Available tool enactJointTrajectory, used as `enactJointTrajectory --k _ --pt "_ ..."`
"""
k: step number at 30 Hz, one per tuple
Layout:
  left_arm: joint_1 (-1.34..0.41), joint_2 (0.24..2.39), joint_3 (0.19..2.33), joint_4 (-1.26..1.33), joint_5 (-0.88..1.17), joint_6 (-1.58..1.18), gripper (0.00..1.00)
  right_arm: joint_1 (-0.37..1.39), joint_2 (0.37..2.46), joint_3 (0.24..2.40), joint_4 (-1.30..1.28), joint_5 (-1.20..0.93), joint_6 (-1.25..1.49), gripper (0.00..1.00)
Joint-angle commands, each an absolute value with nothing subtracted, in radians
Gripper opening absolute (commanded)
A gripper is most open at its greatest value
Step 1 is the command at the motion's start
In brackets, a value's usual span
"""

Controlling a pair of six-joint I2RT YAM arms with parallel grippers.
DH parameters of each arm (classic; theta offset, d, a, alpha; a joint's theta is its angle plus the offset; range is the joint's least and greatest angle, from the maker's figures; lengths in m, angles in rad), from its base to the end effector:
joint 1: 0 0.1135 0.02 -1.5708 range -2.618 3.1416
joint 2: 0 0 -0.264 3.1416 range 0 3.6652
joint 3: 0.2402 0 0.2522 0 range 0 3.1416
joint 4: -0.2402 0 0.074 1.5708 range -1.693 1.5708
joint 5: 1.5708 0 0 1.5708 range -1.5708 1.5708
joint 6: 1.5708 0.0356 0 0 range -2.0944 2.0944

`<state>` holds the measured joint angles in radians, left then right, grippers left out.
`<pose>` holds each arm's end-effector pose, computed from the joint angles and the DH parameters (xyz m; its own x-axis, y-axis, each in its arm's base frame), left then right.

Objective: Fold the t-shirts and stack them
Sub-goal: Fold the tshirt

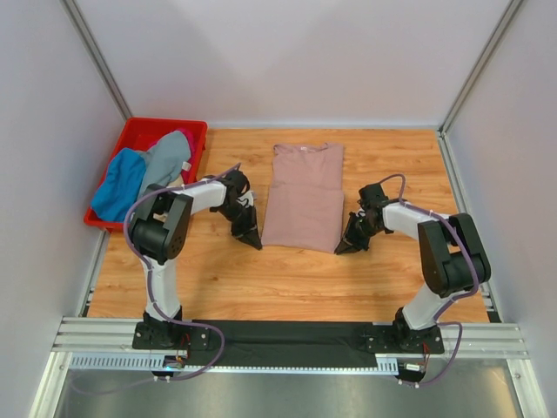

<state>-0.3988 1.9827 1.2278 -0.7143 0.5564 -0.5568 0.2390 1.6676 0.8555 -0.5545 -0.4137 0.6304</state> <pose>0.3206 -0.1555 0.1276 -0.9786 -0.0746 0.1916 -0.1626 0.8508 -0.4997 0.2679 0.0800 0.1354 -0.9430 0.3258 0.0682 0.3218 0.8397 0.4375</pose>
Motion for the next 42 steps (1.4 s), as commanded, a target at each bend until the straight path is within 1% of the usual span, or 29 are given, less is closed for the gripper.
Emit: enactJointTrajectory --k 1,2,4,6,9,14,15,16,17,18,19,21,24,33,35,37,38,40,41,42 --pt "-0.400 2.011 1.243 -0.698 0.509 -0.532 0.12 0.242 1.693 0.880 -0.517 -0.356 0.603 0.05" --pt "-0.400 2.008 1.247 -0.703 0.512 -0.531 0.08 0.242 1.695 0.882 -0.525 -0.356 0.601 0.01" --pt "-0.400 1.993 1.243 -0.712 0.506 -0.534 0.00 0.242 1.684 0.879 -0.531 -0.354 0.603 0.00" --pt "-0.400 1.979 1.238 -0.736 0.485 -0.543 0.00 0.242 1.674 0.867 -0.531 -0.354 0.606 0.00" --pt "-0.400 1.930 1.198 -0.729 0.505 -0.564 0.00 0.242 1.637 0.833 -0.543 -0.360 0.609 0.00" --pt "-0.400 1.810 1.095 -0.709 0.523 -0.607 0.00 0.247 1.537 0.779 -0.581 -0.348 0.598 0.00" --pt "-0.402 1.781 1.077 -0.706 0.520 -0.617 0.04 0.247 1.519 0.773 -0.583 -0.347 0.597 0.00" --pt "-0.400 1.769 1.072 -0.700 0.514 -0.620 0.11 0.248 1.513 0.769 -0.586 -0.348 0.597 0.00" --pt "-0.400 1.761 1.071 -0.686 0.514 -0.623 0.21 0.249 1.508 0.756 -0.586 -0.350 0.600 0.00" --pt "-0.400 1.756 1.075 -0.677 0.514 -0.626 0.36 0.249 1.506 0.753 -0.583 -0.351 0.603 0.00" --pt "-0.402 1.758 1.080 -0.664 0.534 -0.630 0.39 0.250 1.503 0.750 -0.581 -0.351 0.601 0.00" --pt "-0.400 1.770 1.100 -0.622 0.558 -0.638 0.42 0.253 1.494 0.741 -0.578 -0.351 0.609 0.00" --pt "-0.405 1.828 1.114 -0.578 0.580 -0.655 0.43 0.253 1.477 0.729 -0.577 -0.350 0.612 0.00" --pt "-0.454 1.948 1.129 -0.525 0.551 -0.683 0.43 0.255 1.460 0.721 -0.592 -0.353 0.600 0.00" --pt "-0.460 1.945 1.118 -0.522 0.526 -0.690 0.41 0.255 1.460 0.724 -0.592 -0.354 0.600 0.00" --pt "-0.462 1.942 1.114 -0.535 0.494 -0.693 0.36 0.255 1.457 0.727 -0.597 -0.354 0.597 0.00" --pt "-0.462 1.941 1.114 -0.555 0.482 -0.692 0.25 0.255 1.457 0.727 -0.601 -0.353 0.595 0.00" --pt "-0.462 1.927 1.112 -0.574 0.456 -0.693 0.15 0.255 1.451 0.729 -0.612 -0.348 0.591 0.00" --pt "-0.462 1.919 1.109 -0.580 0.454 -0.693 0.06 0.253 1.447 0.729 -0.615 -0.338 0.586 0.00" --pt "-0.462 1.902 1.106 -0.583 0.456 -0.699 0.02 0.255 1.433 0.729 -0.629 -0.331 0.586 0.00"
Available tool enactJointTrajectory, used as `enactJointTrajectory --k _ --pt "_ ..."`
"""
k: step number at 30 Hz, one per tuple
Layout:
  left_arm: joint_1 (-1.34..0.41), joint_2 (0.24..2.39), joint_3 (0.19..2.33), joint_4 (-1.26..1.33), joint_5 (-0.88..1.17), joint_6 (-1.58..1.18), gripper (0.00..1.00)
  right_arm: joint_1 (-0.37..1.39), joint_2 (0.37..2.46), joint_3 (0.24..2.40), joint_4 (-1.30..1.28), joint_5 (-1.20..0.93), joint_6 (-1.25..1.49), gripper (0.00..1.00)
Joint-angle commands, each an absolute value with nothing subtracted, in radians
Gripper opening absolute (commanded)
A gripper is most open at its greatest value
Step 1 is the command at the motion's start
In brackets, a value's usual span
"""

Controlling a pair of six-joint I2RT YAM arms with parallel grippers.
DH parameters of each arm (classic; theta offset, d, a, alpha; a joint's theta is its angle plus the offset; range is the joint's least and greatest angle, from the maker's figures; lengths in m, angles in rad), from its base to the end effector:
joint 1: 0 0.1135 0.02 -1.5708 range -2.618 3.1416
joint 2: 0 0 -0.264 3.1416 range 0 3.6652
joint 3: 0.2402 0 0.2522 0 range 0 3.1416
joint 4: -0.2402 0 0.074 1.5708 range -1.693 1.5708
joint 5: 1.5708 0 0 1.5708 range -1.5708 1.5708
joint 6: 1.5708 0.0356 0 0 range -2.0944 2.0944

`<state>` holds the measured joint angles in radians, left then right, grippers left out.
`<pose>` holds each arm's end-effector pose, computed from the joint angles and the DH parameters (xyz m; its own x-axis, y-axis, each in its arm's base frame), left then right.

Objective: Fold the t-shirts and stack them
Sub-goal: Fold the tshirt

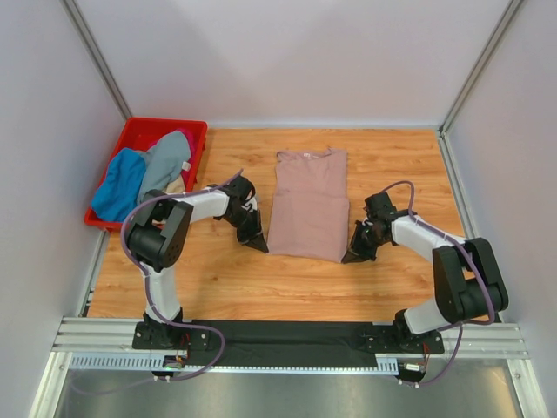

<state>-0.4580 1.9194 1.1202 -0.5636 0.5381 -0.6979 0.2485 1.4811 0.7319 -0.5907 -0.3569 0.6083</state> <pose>0.3019 -0.1692 0.1256 -0.9774 -0.1334 0.1640 -0.2003 0.8323 -0.5169 0.2307 0.0714 0.1490 -0.9503 0.3113 0.0066 0.2865 0.8660 0.4099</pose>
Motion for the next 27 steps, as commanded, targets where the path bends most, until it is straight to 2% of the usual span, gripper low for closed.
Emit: enactJointTrajectory --k 1,16,22,27 --pt "-0.462 1.892 1.104 -0.586 0.456 -0.706 0.00 0.255 1.422 0.730 -0.635 -0.324 0.586 0.00" --pt "-0.528 1.614 1.103 -0.810 0.472 -0.815 0.00 0.256 1.098 0.761 -0.847 -0.288 0.630 0.00" --pt "-0.528 1.566 1.187 -0.897 0.428 -0.824 0.00 0.256 1.028 0.843 -0.910 -0.261 0.647 0.00" --pt "-0.517 1.624 1.370 -0.966 0.371 -0.805 0.00 0.255 1.077 0.982 -0.945 -0.213 0.626 0.00"
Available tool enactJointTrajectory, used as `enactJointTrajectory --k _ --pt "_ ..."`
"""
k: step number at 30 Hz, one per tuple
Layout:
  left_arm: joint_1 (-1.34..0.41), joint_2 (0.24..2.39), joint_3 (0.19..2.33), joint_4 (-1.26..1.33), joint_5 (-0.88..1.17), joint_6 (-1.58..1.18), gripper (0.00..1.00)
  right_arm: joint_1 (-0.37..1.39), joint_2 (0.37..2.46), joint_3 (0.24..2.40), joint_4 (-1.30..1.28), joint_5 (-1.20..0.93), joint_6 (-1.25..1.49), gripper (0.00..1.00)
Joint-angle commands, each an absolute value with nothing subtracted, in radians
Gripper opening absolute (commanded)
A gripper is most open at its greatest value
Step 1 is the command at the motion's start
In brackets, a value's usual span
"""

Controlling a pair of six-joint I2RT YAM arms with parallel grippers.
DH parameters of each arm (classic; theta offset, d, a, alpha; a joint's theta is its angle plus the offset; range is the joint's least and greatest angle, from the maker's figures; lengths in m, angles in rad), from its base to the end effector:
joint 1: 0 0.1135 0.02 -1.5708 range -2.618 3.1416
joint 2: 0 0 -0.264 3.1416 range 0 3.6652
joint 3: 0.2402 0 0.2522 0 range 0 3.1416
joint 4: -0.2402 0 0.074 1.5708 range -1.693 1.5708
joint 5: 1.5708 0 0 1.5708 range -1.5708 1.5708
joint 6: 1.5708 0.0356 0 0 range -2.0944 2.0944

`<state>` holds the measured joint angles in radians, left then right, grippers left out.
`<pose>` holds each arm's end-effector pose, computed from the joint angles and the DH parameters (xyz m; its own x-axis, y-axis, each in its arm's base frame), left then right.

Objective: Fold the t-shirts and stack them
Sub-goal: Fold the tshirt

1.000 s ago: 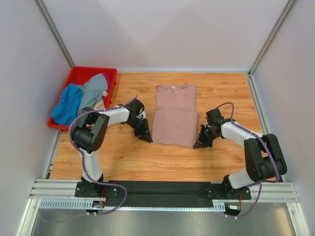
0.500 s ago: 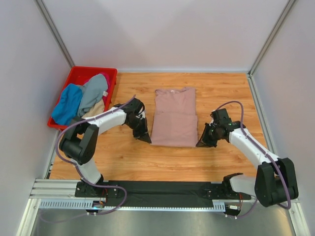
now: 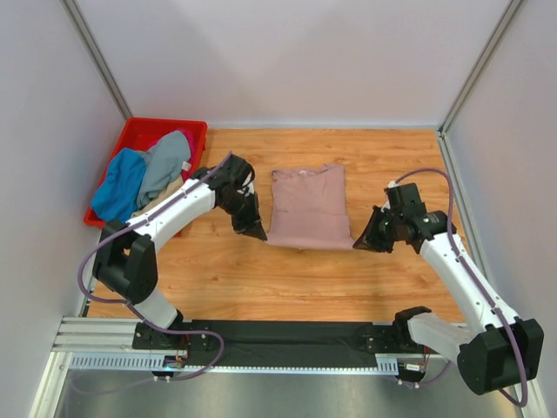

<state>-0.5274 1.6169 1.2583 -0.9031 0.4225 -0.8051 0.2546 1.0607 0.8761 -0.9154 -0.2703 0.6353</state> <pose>0.2648 -0.1711 0.2460 -0.9791 -0.1906 0.0708 -0.2006 0.8483 -0.4900 0.1835 0.0576 0.2614 -0.9078 0.3547 -0.2239 0.2221 0.8593 0.4607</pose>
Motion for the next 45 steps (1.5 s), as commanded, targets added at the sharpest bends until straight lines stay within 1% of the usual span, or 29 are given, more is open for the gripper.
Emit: enactJointTrajectory --k 1,7,9,16,19,24,27,29,33,37,38,40,41,42,44,45 --pt "-0.505 1.635 1.397 -0.983 0.368 -0.808 0.00 0.255 1.094 1.012 -0.946 -0.201 0.620 0.00" --pt "-0.417 1.730 1.619 -1.003 0.351 -0.830 0.00 0.238 1.293 1.212 -0.933 -0.193 0.572 0.00" --pt "-0.382 1.773 1.679 -0.991 0.392 -0.828 0.00 0.233 1.344 1.294 -0.925 -0.192 0.549 0.00" --pt "-0.336 1.971 1.905 -0.844 0.469 -0.841 0.00 0.169 1.624 1.569 -0.911 -0.212 0.502 0.00" --pt "-0.311 2.054 1.974 -0.801 0.485 -0.867 0.00 0.149 1.730 1.681 -0.919 -0.227 0.491 0.00" --pt "-0.279 2.132 1.999 -0.605 0.489 -0.922 0.00 0.106 1.885 1.818 -0.907 -0.267 0.492 0.00" --pt "-0.268 2.212 2.058 -0.543 0.514 -0.943 0.00 0.084 1.980 1.923 -0.911 -0.301 0.488 0.00" --pt "-0.265 2.290 2.140 -0.532 0.518 -0.943 0.00 0.074 2.025 1.995 -0.913 -0.308 0.479 0.00" --pt "-0.259 2.419 2.241 -0.437 0.538 -0.968 0.00 0.058 2.126 2.062 -0.875 -0.336 0.486 0.00" --pt "-0.252 2.506 2.281 -0.332 0.525 -1.008 0.00 0.041 2.213 2.100 -0.778 -0.380 0.523 0.00" --pt "-0.250 2.528 2.296 -0.321 0.526 -1.009 0.01 0.035 2.259 2.126 -0.763 -0.391 0.538 0.01" --pt "-0.241 2.598 2.361 -0.304 0.525 -1.015 0.08 0.028 2.308 2.163 -0.718 -0.436 0.549 0.02" --pt "-0.236 2.618 2.377 -0.296 0.528 -1.031 0.17 0.023 2.359 2.181 -0.706 -0.442 0.554 0.04" --pt "-0.229 2.635 2.385 -0.281 0.532 -1.040 0.20 0.020 2.385 2.230 -0.686 -0.448 0.563 0.07" --pt "-0.209 2.617 2.364 -0.259 0.526 -1.040 0.19 0.009 2.466 2.298 -0.686 -0.489 0.578 0.10" --pt "-0.201 2.606 2.358 -0.268 0.516 -1.023 0.20 0.009 2.492 2.378 -0.695 -0.509 0.593 0.15"
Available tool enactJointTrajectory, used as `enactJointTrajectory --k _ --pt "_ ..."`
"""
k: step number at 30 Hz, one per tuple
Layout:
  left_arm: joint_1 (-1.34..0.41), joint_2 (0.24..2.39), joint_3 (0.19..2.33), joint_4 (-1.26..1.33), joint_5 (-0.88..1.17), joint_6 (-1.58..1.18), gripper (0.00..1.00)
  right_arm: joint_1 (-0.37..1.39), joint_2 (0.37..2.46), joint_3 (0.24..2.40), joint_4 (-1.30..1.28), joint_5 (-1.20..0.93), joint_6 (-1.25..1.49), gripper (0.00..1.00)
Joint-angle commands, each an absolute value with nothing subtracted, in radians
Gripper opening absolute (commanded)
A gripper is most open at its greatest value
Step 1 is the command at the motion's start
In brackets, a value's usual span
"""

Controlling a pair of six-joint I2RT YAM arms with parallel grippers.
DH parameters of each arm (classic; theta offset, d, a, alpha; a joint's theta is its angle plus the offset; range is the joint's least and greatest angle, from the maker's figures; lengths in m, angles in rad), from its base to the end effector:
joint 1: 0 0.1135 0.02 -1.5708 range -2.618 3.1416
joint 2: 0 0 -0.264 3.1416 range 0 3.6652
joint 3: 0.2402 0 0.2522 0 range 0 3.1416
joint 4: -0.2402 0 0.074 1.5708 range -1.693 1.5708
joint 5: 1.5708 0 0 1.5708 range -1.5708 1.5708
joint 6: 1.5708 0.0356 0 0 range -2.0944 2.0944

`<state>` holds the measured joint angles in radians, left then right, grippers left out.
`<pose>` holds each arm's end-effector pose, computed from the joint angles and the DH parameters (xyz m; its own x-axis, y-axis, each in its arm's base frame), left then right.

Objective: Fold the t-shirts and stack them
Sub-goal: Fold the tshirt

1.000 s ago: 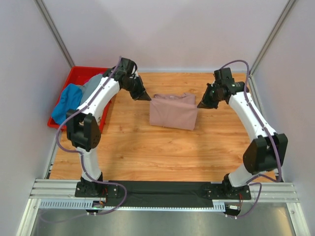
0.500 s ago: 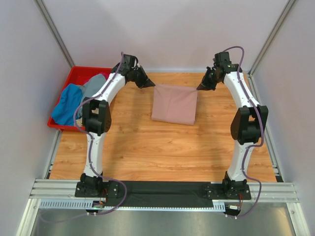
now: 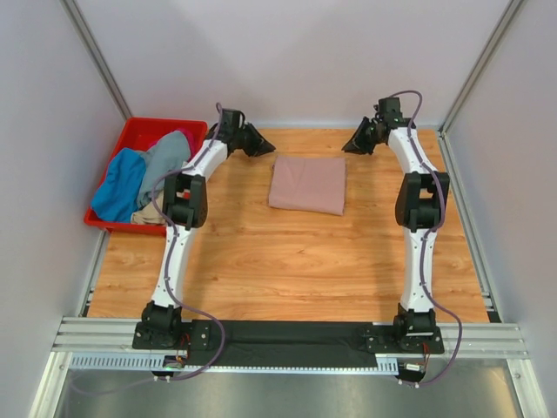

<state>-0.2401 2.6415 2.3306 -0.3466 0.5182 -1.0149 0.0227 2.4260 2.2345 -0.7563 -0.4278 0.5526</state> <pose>0.5653 -0.1565 0.1581 -0.8122 -0.5609 -0.1606 -0.1943 0.5195 -0.8321 0.5327 0.0269 0.2126 -0.8289 0.4589 -0.3198 0.2026 0.7793 0.5930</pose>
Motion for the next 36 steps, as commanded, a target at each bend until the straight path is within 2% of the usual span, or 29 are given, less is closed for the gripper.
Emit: enactJointTrajectory --k 1,2,3,4,9,14,20,27,36 --pt "-0.184 2.594 2.352 -0.305 0.496 -1.005 0.22 0.009 2.511 2.408 -0.704 -0.524 0.597 0.19" --pt "-0.178 2.564 2.338 -0.330 0.483 -0.958 0.28 -0.027 2.526 2.431 -0.716 -0.535 0.592 0.24" --pt "-0.172 2.545 2.327 -0.354 0.471 -0.933 0.30 -0.031 2.522 2.427 -0.736 -0.534 0.575 0.36" --pt "-0.169 2.528 2.315 -0.400 0.466 -0.907 0.31 -0.035 2.508 2.402 -0.739 -0.534 0.566 0.40" --pt "-0.195 2.373 2.113 -0.486 0.494 -0.728 0.33 -0.055 2.346 2.159 -0.770 -0.595 0.482 0.51" --pt "-0.247 2.209 1.828 -0.486 0.503 -0.634 0.35 -0.048 2.201 1.852 -0.776 -0.664 0.335 0.50" --pt "-0.301 2.132 1.639 -0.446 0.549 -0.565 0.36 -0.032 2.099 1.584 -0.712 -0.736 0.262 0.47" --pt "-0.351 2.132 1.612 -0.501 0.510 -0.489 0.36 -0.014 2.049 1.444 -0.649 -0.756 0.227 0.47" --pt "-0.354 2.132 1.609 -0.520 0.522 -0.468 0.36 0.052 2.048 1.399 -0.629 -0.747 0.209 0.44"
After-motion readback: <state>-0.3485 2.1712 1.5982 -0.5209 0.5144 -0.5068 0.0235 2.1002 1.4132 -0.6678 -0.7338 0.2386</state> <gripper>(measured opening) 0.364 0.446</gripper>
